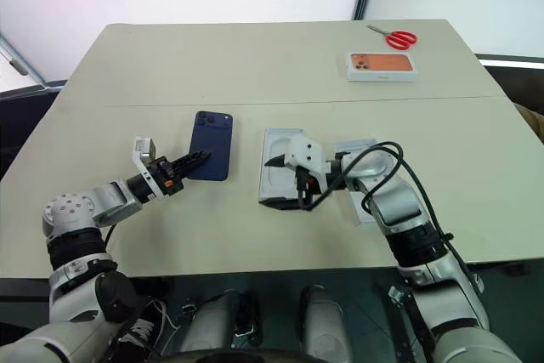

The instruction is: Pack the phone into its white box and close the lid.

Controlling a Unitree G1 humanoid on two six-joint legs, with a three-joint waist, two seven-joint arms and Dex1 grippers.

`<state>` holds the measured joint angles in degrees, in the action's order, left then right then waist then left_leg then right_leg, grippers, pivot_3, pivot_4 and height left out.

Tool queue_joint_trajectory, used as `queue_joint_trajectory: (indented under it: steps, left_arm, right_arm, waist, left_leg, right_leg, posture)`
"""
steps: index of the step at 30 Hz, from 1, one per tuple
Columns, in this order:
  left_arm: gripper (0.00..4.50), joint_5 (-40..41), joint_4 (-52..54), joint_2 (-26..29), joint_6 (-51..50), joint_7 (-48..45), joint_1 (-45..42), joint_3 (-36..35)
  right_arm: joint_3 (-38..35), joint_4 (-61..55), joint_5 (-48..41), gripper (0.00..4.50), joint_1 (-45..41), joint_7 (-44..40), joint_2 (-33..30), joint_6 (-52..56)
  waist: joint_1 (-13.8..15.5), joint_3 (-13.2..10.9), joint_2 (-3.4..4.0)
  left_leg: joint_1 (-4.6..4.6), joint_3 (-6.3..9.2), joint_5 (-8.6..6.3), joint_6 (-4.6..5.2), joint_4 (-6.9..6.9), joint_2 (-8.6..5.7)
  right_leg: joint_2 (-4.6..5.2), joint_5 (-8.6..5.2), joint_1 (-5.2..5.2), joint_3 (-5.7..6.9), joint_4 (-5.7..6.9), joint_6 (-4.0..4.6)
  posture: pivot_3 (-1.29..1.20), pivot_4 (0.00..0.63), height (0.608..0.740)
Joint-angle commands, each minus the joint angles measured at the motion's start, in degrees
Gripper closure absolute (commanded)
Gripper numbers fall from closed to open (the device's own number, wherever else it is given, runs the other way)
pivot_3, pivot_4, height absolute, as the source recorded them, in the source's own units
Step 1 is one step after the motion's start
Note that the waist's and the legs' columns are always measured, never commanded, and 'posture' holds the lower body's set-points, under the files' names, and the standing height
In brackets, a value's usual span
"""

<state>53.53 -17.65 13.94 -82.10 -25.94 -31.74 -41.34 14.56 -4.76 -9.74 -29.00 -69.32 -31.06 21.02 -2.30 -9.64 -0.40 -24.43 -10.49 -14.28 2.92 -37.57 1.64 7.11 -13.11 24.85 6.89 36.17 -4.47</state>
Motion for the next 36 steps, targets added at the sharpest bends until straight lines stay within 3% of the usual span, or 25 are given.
queue_joint_trajectory:
  steps: [1,10,13,16,24,29,36]
  left_arm:
    - [4.5,3.68,3.68,-1.02,1.15,1.51,-0.6,-1.14]
    - [4.5,6.34,6.59,-2.47,0.57,5.28,-0.85,0.27]
    - [4.5,7.13,6.96,-2.71,0.66,6.47,-0.79,0.43]
    - [4.5,8.23,7.74,-3.54,0.29,7.96,-0.72,0.63]
    - [4.5,9.67,8.02,-3.96,1.15,9.82,-1.03,1.61]
    - [4.5,10.66,8.7,-4.22,1.14,10.9,-0.92,2.1]
    - [4.5,13.02,9.68,-3.82,1.07,12.59,-0.69,2.03]
  right_arm:
    - [1.0,-1.27,2.21,0.06,0.92,0.25,-2.03,-4.96]
    - [4.29,5.04,7.91,0.06,0.46,1.42,-3.34,-12.05]
    - [4.61,6.29,8.3,0.8,0.26,1.41,-3.29,-12.17]
    - [5.21,6.93,9.21,2.33,0.11,1.21,-3.49,-11.97]
    - [5.43,8.2,9.5,2.33,-0.7,1.28,-2.81,-12.42]
    - [5.75,9.0,10.5,3.98,-1.21,2.18,-2.26,-12.39]
    - [6.03,8.03,10.0,3.98,-0.79,2.52,-0.98,-10.82]
  waist:
    - [0.1,-0.05,-0.09]
    - [0.35,-0.21,-0.35]
    - [0.44,-0.22,-0.36]
    - [0.63,-0.22,-0.36]
    - [1.43,-0.24,-0.4]
    - [1.26,-0.22,-0.42]
    - [1.25,-0.22,-0.43]
  left_leg:
    - [0.0,0.0,0.0,0.0,0.0,0.0]
    - [-0.03,0.0,0.0,0.0,-0.01,0.0]
    - [-0.04,0.0,0.0,0.0,-0.03,0.0]
    - [-0.03,0.01,0.0,0.0,-0.05,0.0]
    - [-0.04,0.01,0.0,0.0,-0.08,0.01]
    - [-0.03,0.01,0.0,0.0,-0.11,0.05]
    - [-0.03,0.01,0.01,-0.01,-0.12,0.08]
  right_leg:
    - [0.0,0.0,0.0,0.0,-0.01,0.0]
    - [0.01,0.0,0.02,0.0,-0.02,0.01]
    - [0.02,0.0,0.01,0.0,-0.02,0.02]
    - [0.01,0.0,0.0,0.01,-0.02,0.02]
    - [0.01,0.01,0.0,0.01,-0.03,0.04]
    - [-0.01,0.02,-0.02,0.01,-0.02,0.07]
    - [-0.04,0.03,-0.02,0.01,-0.03,0.07]
  posture:
    - [0.0,0.15,0.738]
    - [0.0,0.15,0.738]
    - [0.0,0.15,0.738]
    - [0.0,0.15,0.738]
    - [0.0,0.15,0.738]
    - [0.0,0.15,0.738]
    - [0.0,0.15,0.738]
